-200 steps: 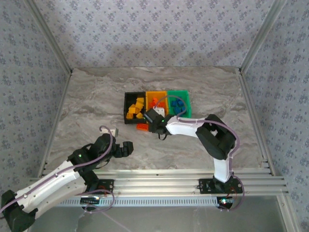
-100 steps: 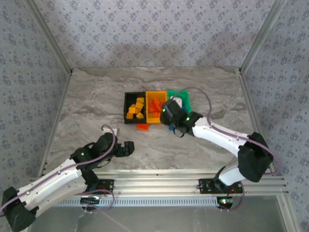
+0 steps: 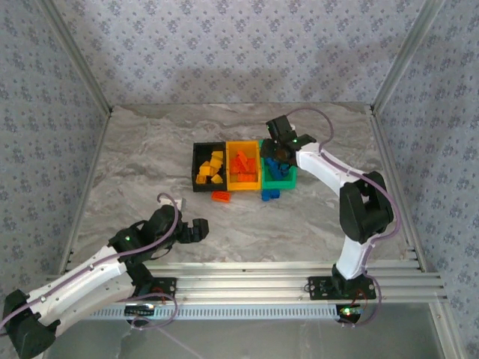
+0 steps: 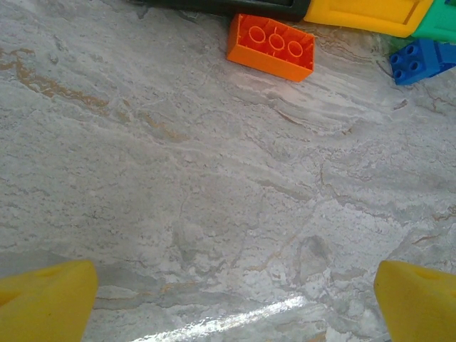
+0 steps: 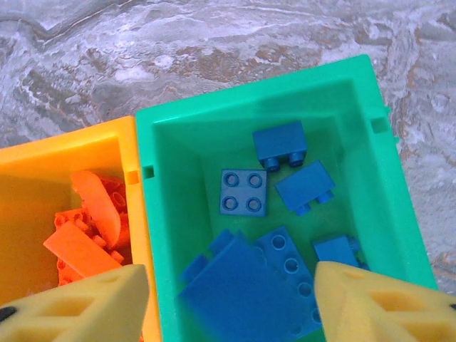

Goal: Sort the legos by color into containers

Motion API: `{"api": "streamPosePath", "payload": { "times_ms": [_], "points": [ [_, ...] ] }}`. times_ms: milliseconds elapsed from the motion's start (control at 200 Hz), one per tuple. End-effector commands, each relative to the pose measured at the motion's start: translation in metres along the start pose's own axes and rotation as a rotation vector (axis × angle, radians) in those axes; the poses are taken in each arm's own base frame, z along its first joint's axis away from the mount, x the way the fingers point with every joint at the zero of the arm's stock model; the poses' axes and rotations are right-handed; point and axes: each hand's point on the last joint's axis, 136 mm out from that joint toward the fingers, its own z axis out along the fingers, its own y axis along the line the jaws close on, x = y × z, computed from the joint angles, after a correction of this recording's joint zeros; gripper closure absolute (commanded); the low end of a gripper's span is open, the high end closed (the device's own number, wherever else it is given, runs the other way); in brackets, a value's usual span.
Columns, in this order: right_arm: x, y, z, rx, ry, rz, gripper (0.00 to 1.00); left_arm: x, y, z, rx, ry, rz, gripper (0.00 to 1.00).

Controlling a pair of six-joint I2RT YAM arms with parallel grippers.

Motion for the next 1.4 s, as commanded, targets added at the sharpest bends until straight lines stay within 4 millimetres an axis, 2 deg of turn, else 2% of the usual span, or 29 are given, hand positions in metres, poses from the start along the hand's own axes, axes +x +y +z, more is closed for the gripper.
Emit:
{"api": "streamPosePath", "payload": {
  "times_ms": [0,65,185,210,305,435,610,874,1124,1249,1394],
  "points": [
    [0.002,0.005,-0.021,-0.005,-0.006,-0.047,0.33,-0.003,-0.003,-0.003,0.014,-0.007,-0.021,0.0],
    [0.013,0.006,-0.032,-0.011,-0.014,-0.055,0.32,-0.004,-0.003,-0.003,0.017,-0.01,-0.02,0.0],
    [0.049,0.01,-0.047,-0.028,-0.018,-0.08,0.31,-0.006,-0.004,-0.002,0.019,-0.014,-0.018,0.0],
    [0.067,0.005,-0.043,-0.018,0.004,-0.1,0.31,-0.006,-0.004,-0.002,0.018,-0.014,-0.017,0.0],
    [0.1,0.012,-0.044,-0.051,0.029,-0.108,0.34,-0.004,-0.003,0.0,0.013,-0.01,-0.014,0.0],
    [0.128,0.023,-0.034,-0.061,0.057,-0.182,0.4,-0.001,-0.002,0.003,0.012,0.0,-0.013,0.0],
    [0.134,0.02,-0.017,0.0,0.078,-0.215,0.52,0.0,-0.001,0.003,0.012,0.005,-0.013,0.0],
    [0.13,0.006,-0.004,0.079,0.083,-0.225,0.54,-0.001,0.001,-0.002,0.011,-0.011,-0.017,0.0],
    [0.141,0.002,0.005,0.123,0.117,-0.255,0.57,-0.001,0.001,-0.002,0.012,-0.01,-0.019,0.0],
    [0.15,0.007,0.01,0.112,0.134,-0.268,0.58,0.0,0.002,-0.002,0.009,-0.01,-0.019,0.0],
    [0.153,0.019,0.005,0.095,0.118,-0.294,0.58,0.0,0.002,-0.002,0.009,-0.009,-0.02,0.0]
  ]
}}
